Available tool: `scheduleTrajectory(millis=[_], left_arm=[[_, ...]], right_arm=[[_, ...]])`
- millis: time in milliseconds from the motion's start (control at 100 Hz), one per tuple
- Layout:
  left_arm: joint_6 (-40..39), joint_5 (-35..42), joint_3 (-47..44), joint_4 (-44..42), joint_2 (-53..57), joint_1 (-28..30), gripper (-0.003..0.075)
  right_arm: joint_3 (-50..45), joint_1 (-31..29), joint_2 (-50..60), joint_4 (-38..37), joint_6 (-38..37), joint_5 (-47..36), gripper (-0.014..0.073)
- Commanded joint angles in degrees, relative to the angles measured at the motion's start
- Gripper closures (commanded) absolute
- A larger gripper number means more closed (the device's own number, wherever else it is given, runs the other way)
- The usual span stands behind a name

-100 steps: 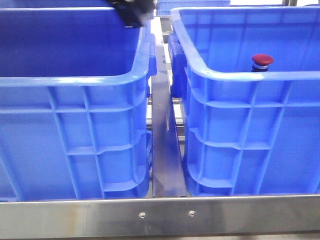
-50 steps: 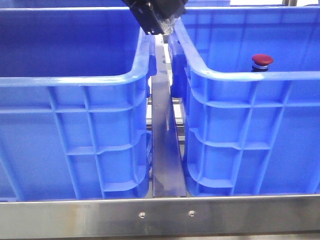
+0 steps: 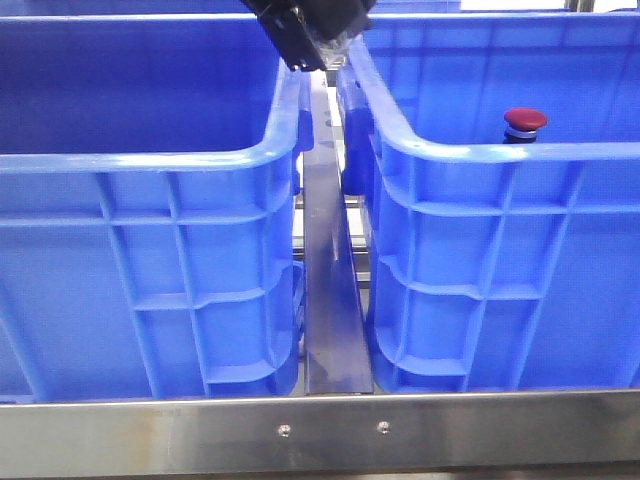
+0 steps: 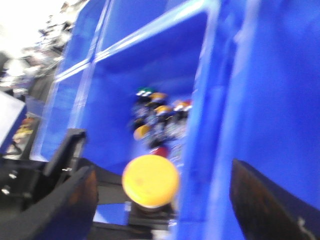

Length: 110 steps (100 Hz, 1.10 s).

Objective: Pick red and yellow buttons and place in box

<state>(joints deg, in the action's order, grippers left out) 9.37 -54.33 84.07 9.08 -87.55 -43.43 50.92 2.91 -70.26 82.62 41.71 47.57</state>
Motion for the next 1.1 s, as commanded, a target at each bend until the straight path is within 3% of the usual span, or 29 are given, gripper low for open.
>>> scheduleTrajectory(millis=[0, 480, 570, 740, 890, 970, 1090], left_arm=[[-0.09, 2.67, 1.56, 1.25, 2.63, -0.41, 0.0741], [-0.09, 2.67, 1.56, 1.25, 2.63, -0.41, 0.0741], [-0.09, 2.67, 1.56, 1.25, 2.63, -0.41, 0.0741], [-0.09, 2.67, 1.56, 1.38, 2.63, -0.41, 0.0740], [-0.09, 2.67, 1.56, 1.61, 2.63, -0.41, 0.0734], [-0.09, 2.67, 1.56, 1.61, 2.63, -0.41, 0.0680], [-0.09, 2.67, 1.56, 1.61, 2.63, -0.41, 0.0505]], right_arm=[[2.58, 0.02, -1.20, 5.84, -0.17, 5.00, 0.0023], [5.47, 6.96, -5.63, 6.76, -0.52, 3.33, 0.0028], [5.47, 6.96, -5.63, 6.71, -0.52, 2.79, 0.0085], [5.47, 6.96, -5.67, 6.61, -0.52, 3.16, 0.0294], [5.47, 6.96, -5.67, 6.61, -0.52, 3.16, 0.0326], [5.47, 6.96, -5.67, 6.61, -0.52, 3.16, 0.0326], [5.47, 6.96, -5.67, 6.61, -0.52, 3.16, 0.0326]])
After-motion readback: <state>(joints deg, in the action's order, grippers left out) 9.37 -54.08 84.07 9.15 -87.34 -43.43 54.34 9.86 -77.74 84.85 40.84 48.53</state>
